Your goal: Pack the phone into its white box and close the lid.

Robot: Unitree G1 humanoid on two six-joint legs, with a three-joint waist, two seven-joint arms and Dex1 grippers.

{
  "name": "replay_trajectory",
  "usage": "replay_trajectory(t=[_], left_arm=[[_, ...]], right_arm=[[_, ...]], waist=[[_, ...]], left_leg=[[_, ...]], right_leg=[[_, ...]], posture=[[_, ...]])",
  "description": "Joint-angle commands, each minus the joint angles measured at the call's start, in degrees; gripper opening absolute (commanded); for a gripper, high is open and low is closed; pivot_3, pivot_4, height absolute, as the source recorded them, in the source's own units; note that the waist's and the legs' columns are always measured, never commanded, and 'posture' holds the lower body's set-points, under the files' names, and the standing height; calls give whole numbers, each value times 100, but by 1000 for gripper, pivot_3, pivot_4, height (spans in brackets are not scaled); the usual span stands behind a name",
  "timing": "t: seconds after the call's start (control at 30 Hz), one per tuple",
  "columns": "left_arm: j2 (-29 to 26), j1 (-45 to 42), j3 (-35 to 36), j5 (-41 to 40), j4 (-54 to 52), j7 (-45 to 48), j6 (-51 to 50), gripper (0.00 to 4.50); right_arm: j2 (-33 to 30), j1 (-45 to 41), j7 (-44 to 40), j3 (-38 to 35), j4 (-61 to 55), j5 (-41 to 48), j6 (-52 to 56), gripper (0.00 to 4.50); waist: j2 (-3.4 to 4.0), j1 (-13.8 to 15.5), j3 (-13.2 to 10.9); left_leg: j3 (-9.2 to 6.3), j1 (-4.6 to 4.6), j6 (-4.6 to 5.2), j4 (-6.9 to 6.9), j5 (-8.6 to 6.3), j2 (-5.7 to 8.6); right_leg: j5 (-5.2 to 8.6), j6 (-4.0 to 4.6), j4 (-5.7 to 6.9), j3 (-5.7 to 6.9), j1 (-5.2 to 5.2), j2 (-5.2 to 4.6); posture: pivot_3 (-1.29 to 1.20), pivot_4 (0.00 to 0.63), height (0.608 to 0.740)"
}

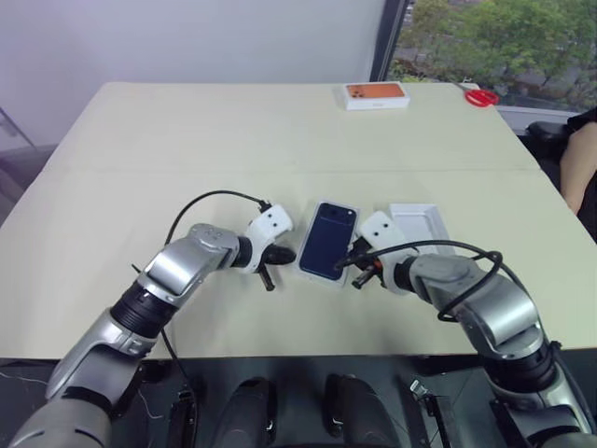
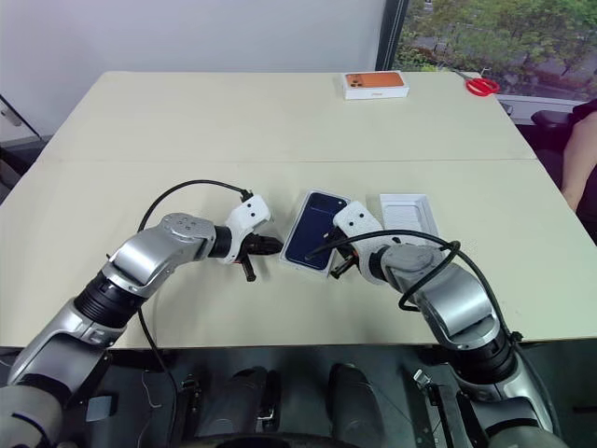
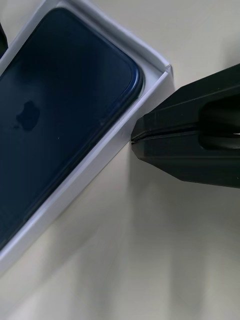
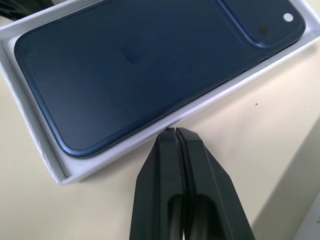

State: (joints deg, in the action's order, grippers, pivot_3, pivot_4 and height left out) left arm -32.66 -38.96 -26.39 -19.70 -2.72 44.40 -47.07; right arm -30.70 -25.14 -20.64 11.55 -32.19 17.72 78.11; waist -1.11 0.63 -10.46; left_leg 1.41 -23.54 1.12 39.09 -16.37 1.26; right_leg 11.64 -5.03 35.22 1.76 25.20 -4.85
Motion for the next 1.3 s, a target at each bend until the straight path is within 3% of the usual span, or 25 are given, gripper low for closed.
replay_trajectory(t=[0.03, 0.63, 0.87, 1.3], left_arm=[[257, -92, -113, -9, -195, 303, -60, 38], [1435, -334, -188, 372, 240, 595, -135, 38], [1485, -279, -151, 426, 212, 622, -208, 38], [1054, -112, 478, 273, -88, 538, -501, 38]], right_arm=[[53, -82, -43, -9, -159, 90, 5, 0], [-622, 348, -333, -528, -791, 338, 357, 0], [-676, 415, -318, -586, -871, 409, 388, 0], [-1024, -109, -213, -973, -289, 193, 94, 0]], waist=[[0, 0, 0], [0, 18, 1], [0, 10, 1], [1, 11, 0]], left_leg=[[0, 0, 1, 0, 0, 0], [-10, 4, 10, 9, -5, 0], [-9, 8, 11, 10, -6, -2], [-8, 8, 11, 10, -6, -4]], right_leg=[[0, 0, 0, 0, -1, 2], [2, -5, -4, 0, -18, 6], [2, -5, -3, 0, -19, 7], [2, -5, -1, 0, -16, 7]], posture=[[0, 150, 740], [0, 150, 740], [0, 150, 740], [0, 150, 740]])
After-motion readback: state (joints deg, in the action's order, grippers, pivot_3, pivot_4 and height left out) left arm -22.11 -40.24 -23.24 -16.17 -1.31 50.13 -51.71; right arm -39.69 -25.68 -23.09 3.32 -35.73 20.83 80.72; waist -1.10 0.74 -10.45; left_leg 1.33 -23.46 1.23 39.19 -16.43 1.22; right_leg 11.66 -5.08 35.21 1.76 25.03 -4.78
